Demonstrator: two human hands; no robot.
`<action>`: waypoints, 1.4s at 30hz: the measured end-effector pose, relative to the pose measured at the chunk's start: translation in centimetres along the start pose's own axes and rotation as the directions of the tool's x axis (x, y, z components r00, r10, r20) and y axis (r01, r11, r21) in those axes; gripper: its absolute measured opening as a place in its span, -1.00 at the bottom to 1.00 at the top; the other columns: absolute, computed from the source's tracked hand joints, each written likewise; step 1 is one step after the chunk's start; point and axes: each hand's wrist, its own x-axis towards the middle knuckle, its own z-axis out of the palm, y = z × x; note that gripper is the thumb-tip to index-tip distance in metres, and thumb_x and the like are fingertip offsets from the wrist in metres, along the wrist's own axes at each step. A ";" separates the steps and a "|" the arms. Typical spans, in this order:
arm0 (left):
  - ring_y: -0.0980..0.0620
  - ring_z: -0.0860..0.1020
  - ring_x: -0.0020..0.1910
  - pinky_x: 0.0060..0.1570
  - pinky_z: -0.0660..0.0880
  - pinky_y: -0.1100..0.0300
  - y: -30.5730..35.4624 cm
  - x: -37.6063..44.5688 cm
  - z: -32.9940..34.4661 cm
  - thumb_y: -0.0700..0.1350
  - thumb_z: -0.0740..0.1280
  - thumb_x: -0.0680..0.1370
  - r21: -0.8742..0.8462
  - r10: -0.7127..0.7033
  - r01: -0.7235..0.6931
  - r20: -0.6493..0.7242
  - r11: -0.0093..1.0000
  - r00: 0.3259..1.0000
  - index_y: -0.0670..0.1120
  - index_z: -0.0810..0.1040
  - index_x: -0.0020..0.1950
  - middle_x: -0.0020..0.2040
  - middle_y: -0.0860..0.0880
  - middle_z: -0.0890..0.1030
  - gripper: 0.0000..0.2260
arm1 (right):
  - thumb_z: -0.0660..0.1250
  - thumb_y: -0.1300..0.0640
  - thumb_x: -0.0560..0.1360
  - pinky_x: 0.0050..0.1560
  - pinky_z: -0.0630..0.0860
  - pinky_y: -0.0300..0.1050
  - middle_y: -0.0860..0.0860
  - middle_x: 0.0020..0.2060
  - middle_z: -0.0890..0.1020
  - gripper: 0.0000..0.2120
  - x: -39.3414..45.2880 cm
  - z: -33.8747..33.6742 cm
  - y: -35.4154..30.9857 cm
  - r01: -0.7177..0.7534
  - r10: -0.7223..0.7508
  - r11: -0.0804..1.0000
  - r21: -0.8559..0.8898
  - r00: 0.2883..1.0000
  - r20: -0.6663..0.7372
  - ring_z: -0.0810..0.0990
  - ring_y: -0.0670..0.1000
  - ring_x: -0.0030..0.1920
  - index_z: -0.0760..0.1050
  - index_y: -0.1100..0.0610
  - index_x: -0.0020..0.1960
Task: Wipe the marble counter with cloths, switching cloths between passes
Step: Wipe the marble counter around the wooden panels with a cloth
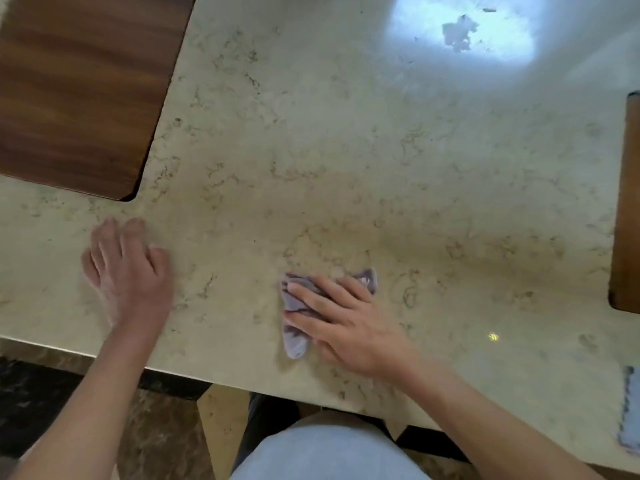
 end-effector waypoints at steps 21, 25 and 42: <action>-0.14 -0.05 0.63 0.55 -0.16 -0.05 15.6 -4.8 4.5 0.11 -0.04 0.63 0.038 0.412 -0.434 0.254 0.900 0.875 -0.02 0.12 0.62 0.65 -0.12 0.05 -0.44 | -0.04 -0.17 0.64 0.40 0.29 0.33 0.02 0.60 0.21 -0.52 -12.3 -7.4 22.0 -0.872 0.834 0.488 0.026 0.458 -0.309 0.24 0.18 0.55 0.29 -0.14 0.52; -0.12 -0.06 0.63 0.56 -0.13 -0.08 15.6 -4.8 4.5 0.10 -0.01 0.63 0.032 0.416 -0.436 0.249 0.899 0.875 0.00 0.12 0.62 0.65 -0.12 0.05 -0.46 | 0.00 -0.14 0.63 0.47 0.23 0.31 -0.01 0.64 0.10 -0.53 -5.7 -6.0 18.1 -0.789 0.752 0.614 -0.009 0.589 -0.296 0.14 0.20 0.60 0.27 -0.13 0.53; -0.14 -0.05 0.63 0.54 -0.09 -0.13 25.8 -12.0 7.3 0.14 0.06 0.62 0.012 0.657 -0.694 0.310 0.720 0.687 0.07 0.13 0.62 0.66 -0.08 0.02 -0.44 | 0.04 -0.13 0.66 0.47 0.18 0.28 -0.01 0.63 0.13 -0.53 -16.4 -6.1 21.0 -0.850 0.824 0.526 0.025 0.501 -0.266 0.12 0.16 0.60 0.24 -0.16 0.56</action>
